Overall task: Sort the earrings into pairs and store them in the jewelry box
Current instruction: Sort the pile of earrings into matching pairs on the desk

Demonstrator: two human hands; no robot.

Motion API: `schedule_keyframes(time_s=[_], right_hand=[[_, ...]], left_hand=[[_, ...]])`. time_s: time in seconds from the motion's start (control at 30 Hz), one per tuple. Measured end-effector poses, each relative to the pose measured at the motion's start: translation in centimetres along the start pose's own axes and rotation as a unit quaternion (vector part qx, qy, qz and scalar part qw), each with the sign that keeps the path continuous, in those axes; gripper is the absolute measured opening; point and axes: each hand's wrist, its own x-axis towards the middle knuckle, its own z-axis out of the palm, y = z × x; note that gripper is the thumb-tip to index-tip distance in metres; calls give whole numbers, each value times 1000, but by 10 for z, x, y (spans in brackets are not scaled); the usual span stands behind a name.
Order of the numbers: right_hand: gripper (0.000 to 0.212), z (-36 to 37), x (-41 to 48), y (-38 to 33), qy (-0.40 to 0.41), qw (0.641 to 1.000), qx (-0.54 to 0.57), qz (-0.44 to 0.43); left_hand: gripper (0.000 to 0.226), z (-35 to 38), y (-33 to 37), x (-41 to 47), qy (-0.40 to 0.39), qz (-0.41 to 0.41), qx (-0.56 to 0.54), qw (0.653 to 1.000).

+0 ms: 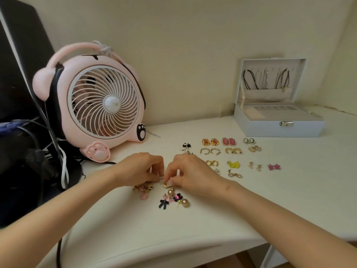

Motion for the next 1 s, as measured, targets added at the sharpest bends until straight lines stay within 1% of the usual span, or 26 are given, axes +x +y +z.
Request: schedule_keyframes(time_s=[0.13,0.2,0.27,0.33,0.43,0.5,0.6,0.77,1.0], right_hand=[[6,3,1,0,5,1000,-8,-5],[9,2,1,2,5,1000,-4,3],[13,-4,2,6,9,1000,16,15],[15,-11,2,11,4,999,36,16],[17,-13,-4,16,-31,999,44,6],[18,-8,-8,17,-42,998,50,1],[15,-3,-9,19,-30,998,56,-6],[12,-4,-12,19,-23,999,-3,-27],[23,-11,-21,24,-29,995,-91,-23]], left_hand=[[9,1,-6,-3,24,2,1,1000],[10,0,-8,-6,58,9,-21,998],[10,-2,-6,-10,76,30,-61,995],[15,-1,-1,-12,68,57,-85,992],[21,5,6,-9,56,90,-64,992],[22,11,9,-5,54,95,-60,992],[19,13,11,-1,56,93,-85,990],[14,13,12,-1,78,107,-64,989],[7,11,13,8,53,87,-82,991]])
